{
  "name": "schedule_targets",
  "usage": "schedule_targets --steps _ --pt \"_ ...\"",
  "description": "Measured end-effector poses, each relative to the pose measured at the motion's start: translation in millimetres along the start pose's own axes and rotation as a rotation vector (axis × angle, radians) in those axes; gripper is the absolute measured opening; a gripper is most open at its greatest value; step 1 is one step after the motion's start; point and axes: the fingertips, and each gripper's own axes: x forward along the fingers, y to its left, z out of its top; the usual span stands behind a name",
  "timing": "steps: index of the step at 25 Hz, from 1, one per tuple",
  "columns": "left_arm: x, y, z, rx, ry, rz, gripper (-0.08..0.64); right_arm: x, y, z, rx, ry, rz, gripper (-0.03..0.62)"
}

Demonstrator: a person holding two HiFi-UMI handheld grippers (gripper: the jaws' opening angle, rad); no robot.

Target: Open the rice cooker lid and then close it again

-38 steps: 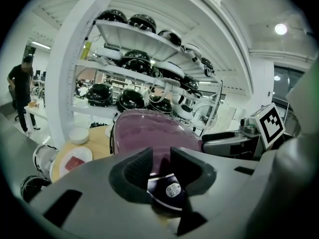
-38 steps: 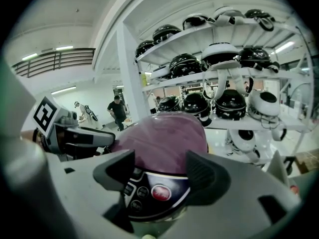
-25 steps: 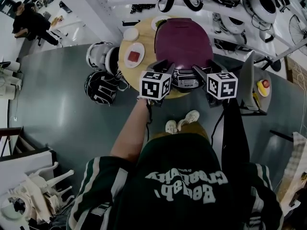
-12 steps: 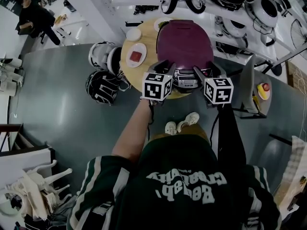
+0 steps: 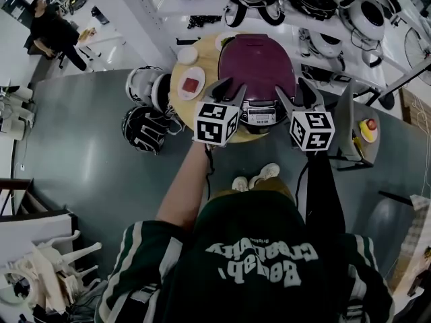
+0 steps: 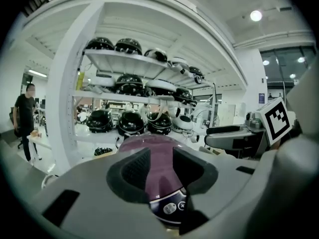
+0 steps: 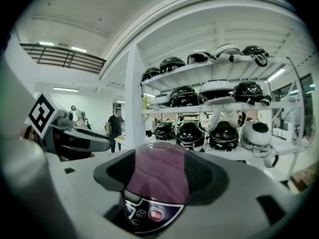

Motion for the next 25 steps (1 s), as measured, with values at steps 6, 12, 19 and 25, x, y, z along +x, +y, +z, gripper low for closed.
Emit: schedule_targets --steps 6,12,19,25 --pt "-25.2 -13.1 50.5 0.065 -0.128 0.005 0.149 -18.7 8.7 34.0 -0.034 -0.094 0.007 0.316" --pt "-53.1 -19.8 87.4 0.106 -0.239 0.018 0.16 -32.5 17.4 59.2 -0.084 -0.151 0.014 0.319" --pt "-65.0 -24.0 100.0 0.136 -0.279 0.02 0.169 -39.7 22.0 69.9 -0.107 -0.18 0.012 0.319" --pt "-68.9 -26.0 99.2 0.142 -0.282 0.012 0.139 -40.9 25.8 68.7 -0.146 -0.172 0.018 0.288"
